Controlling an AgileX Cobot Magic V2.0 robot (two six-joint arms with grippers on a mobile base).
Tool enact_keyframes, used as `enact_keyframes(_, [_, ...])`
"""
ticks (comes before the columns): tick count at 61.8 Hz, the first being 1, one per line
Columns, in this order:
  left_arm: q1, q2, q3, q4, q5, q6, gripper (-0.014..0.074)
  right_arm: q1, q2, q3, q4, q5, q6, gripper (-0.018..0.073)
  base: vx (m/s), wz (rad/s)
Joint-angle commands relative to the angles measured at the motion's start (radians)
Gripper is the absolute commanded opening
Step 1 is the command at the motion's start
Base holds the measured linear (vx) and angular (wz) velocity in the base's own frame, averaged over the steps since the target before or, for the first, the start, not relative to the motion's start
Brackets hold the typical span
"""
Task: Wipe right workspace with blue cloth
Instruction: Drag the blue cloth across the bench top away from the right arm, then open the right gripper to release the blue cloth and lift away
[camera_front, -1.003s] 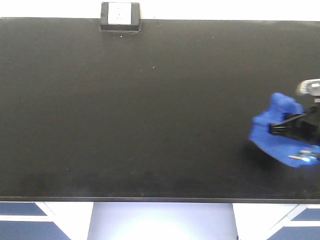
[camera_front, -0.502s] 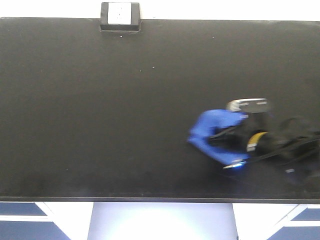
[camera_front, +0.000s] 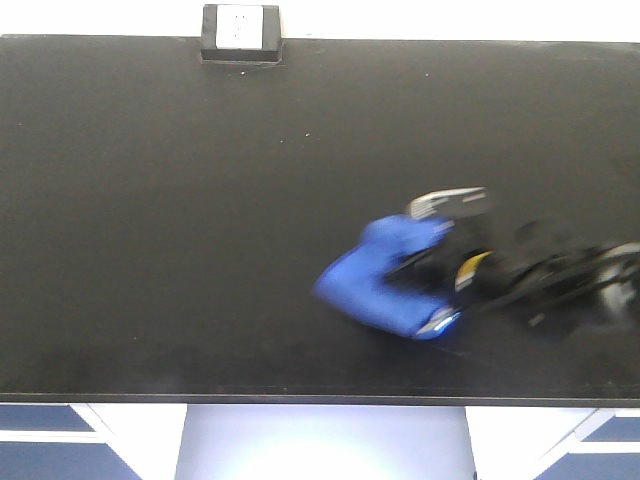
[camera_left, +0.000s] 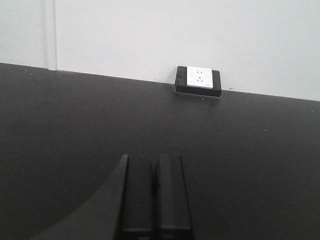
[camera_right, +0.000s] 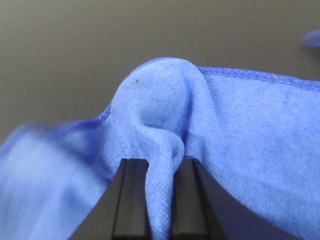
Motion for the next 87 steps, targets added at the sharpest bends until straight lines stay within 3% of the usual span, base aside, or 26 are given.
enact_keyframes(1, [-0.001, -0.015, 0.031, -0.006, -0.081, -0.008, -0.0006, -0.170, -0.028, -0.008, 0.085, 0.066, -0.087, 0.0006, 0.00, 0.00])
enact_keyframes(10, [-0.001, -0.015, 0.031, -0.006, -0.081, -0.008, -0.0006, -0.388, -0.029, -0.008, 0.084, 0.067, -0.104, 0.0006, 0.00, 0.00])
enact_keyframes(14, [-0.001, -0.015, 0.031, -0.006, -0.081, -0.008, -0.0006, -0.432, -0.029, -0.008, 0.046, 0.065, -0.104, 0.0006, 0.00, 0.00])
enact_keyframes(19, [-0.001, -0.015, 0.031, -0.006, -0.081, -0.008, -0.0006, -0.429, -0.029, -0.008, 0.007, 0.057, -0.103, 0.0006, 0.00, 0.00])
enact_keyframes(26, [-0.001, -0.015, 0.031, -0.006, -0.081, -0.008, -0.0006, -0.357, -0.029, -0.008, -0.066, 0.024, -0.051, 0.0006, 0.00, 0.00])
enact_keyframes(34, [-0.001, -0.015, 0.031, -0.006, -0.081, -0.008, -0.0006, -0.196, -0.035, -0.008, -0.160, -0.031, -0.010, 0.0007, 0.00, 0.00])
enact_keyframes(42, [-0.001, -0.015, 0.031, -0.006, -0.081, -0.008, -0.0006, -0.076, -0.085, -0.008, -0.150, -0.030, 0.029, 0.0013, 0.00, 0.00])
enact_keyframes(51, [-0.001, -0.015, 0.031, -0.006, -0.081, -0.008, -0.0006, -0.043, -0.158, -0.008, -0.152, -0.023, 0.027, 0.0050, 0.00, 0.00])
enact_keyframes(60, [-0.001, -0.015, 0.031, -0.006, -0.081, -0.008, -0.0006, -0.073, -0.221, -0.008, -0.152, -0.022, 0.020, 0.0172, 0.00, 0.00])
enact_keyframes(69, [-0.001, -0.015, 0.031, -0.006, -0.081, -0.008, -0.0006, -0.113, -0.238, -0.008, -0.156, 0.002, -0.026, 0.0400, 0.00, 0.00])
enact_keyframes(78, [-0.001, -0.015, 0.031, -0.006, -0.081, -0.008, -0.0006, -0.124, -0.247, -0.008, -0.154, 0.050, 0.000, 0.0631, 0.00, 0.00])
enact_keyframes(87, [-0.001, -0.015, 0.031, -0.006, -0.081, -0.008, -0.0006, -0.124, -0.347, -0.008, -0.159, 0.123, 0.050, 0.0706, 0.00, 0.00])
